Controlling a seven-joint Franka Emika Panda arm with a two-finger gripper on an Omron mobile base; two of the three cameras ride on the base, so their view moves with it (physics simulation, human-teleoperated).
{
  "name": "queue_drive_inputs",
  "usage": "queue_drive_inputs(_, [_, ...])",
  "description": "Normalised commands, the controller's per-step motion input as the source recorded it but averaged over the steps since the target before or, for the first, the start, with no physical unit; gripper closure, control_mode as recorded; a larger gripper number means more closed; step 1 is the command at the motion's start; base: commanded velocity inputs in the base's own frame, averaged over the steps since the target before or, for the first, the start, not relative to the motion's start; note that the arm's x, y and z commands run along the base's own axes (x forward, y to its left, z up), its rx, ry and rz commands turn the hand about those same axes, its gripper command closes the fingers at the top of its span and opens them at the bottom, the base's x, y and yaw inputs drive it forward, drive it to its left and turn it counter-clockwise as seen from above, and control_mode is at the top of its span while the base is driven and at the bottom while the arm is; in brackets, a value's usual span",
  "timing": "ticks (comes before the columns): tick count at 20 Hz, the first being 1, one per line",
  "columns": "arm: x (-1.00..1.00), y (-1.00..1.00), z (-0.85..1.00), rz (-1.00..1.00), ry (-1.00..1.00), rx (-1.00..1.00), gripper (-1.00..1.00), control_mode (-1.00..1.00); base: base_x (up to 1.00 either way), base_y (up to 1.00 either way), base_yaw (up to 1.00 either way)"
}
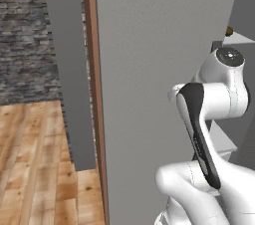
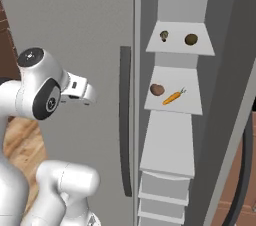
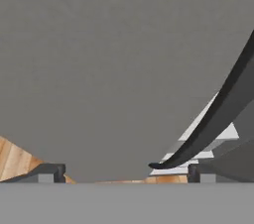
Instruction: Take the carrot and potato from the second highest rack and move them to the highest rack where the mushroom and kiwi are located, to maximize freezer space. Close the freezer door after rearranging.
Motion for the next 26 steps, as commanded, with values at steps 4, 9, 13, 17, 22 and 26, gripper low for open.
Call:
queue_drive_inputs(4, [0.0,0.0,0.0,0.0,0.0,0.0,-1.0,1.0,-0.08,-0.31,-0.07])
queue_drive_inputs(9, [0.0,0.0,0.0,0.0,0.0,0.0,-1.0,1.0,0.0,-0.77,-0.07])
queue_drive_inputs(13, [0.0,0.0,0.0,0.0,0.0,0.0,-1.0,1.0,0.0,-0.66,-0.01])
queue_drive_inputs(17, [0.0,0.0,0.0,0.0,0.0,0.0,-1.0,1.0,0.13,-0.5,0.0])
queue_drive_inputs(22, [0.0,0.0,0.0,0.0,0.0,0.0,-1.0,1.0,0.38,-0.3,0.0])
queue_drive_inputs(26, [0.0,0.0,0.0,0.0,0.0,0.0,-1.0,1.0,0.63,-0.29,0.0])
